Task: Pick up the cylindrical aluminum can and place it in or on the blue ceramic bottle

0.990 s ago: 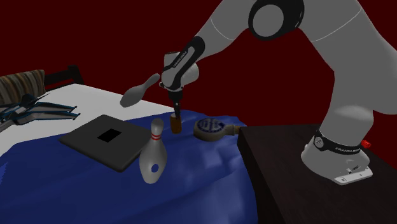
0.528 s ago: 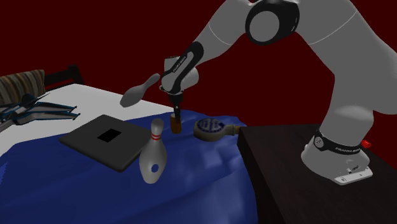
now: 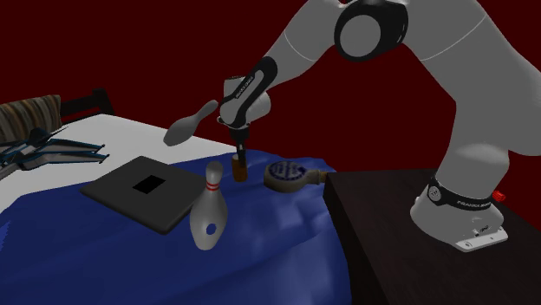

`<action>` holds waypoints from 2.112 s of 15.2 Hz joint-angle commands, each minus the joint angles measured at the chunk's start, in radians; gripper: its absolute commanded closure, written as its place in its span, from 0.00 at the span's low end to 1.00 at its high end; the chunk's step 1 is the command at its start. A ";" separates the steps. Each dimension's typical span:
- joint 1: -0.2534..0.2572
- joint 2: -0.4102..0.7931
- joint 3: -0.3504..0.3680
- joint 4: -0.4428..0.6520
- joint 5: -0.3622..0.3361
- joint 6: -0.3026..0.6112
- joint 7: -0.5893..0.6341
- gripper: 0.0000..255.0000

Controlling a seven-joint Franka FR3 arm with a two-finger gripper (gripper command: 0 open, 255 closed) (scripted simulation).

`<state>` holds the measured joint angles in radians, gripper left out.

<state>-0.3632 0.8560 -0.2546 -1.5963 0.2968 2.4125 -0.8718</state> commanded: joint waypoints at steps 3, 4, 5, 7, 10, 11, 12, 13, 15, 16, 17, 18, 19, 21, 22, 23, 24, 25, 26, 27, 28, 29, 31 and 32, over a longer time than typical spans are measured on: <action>0.000 0.001 0.000 0.000 0.000 0.000 0.000 1.00; 0.000 0.002 0.000 0.001 0.000 0.000 0.000 1.00; 0.000 0.001 0.000 -0.001 0.000 0.001 0.000 1.00; 0.004 -0.021 -0.006 -0.009 -0.004 -0.013 0.002 1.00; 0.009 -0.052 -0.013 -0.018 -0.012 -0.034 0.006 1.00; 0.011 -0.062 -0.016 -0.021 -0.014 -0.041 0.007 1.00; 0.013 -0.072 -0.018 -0.024 -0.016 -0.049 0.009 1.00; 0.015 -0.081 -0.021 -0.026 -0.019 -0.056 0.010 1.00; 0.018 -0.101 -0.026 -0.030 -0.024 -0.072 0.013 1.00; 0.020 -0.110 -0.028 -0.032 -0.027 -0.080 0.014 1.00; 0.021 -0.120 -0.030 -0.033 -0.029 -0.088 0.016 1.00; 0.023 -0.129 -0.033 -0.034 -0.032 -0.096 0.017 1.00; 0.025 -0.138 -0.035 -0.035 -0.034 -0.104 0.019 1.00; 0.028 -0.156 -0.040 -0.036 -0.040 -0.120 0.022 1.00; 0.029 -0.165 -0.042 -0.036 -0.043 -0.129 0.024 1.00; 0.031 -0.173 -0.044 -0.036 -0.045 -0.137 0.025 1.00; 0.032 -0.182 -0.046 -0.036 -0.048 -0.146 0.027 1.00; 0.034 -0.190 -0.049 -0.035 -0.051 -0.155 0.028 1.00; 0.035 -0.198 -0.051 -0.034 -0.053 -0.164 0.030 1.00; 0.037 -0.207 -0.053 -0.033 -0.056 -0.173 0.032 1.00; 0.038 -0.215 -0.055 -0.032 -0.059 -0.182 0.033 1.00; 0.039 -0.222 -0.057 -0.031 -0.062 -0.191 0.035 1.00; 0.042 -0.238 -0.061 -0.027 -0.067 -0.210 0.038 1.00; 0.043 -0.245 -0.063 -0.025 -0.070 -0.219 0.040 1.00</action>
<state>-0.3220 0.6217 -0.3148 -1.6200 0.2302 2.2030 -0.8332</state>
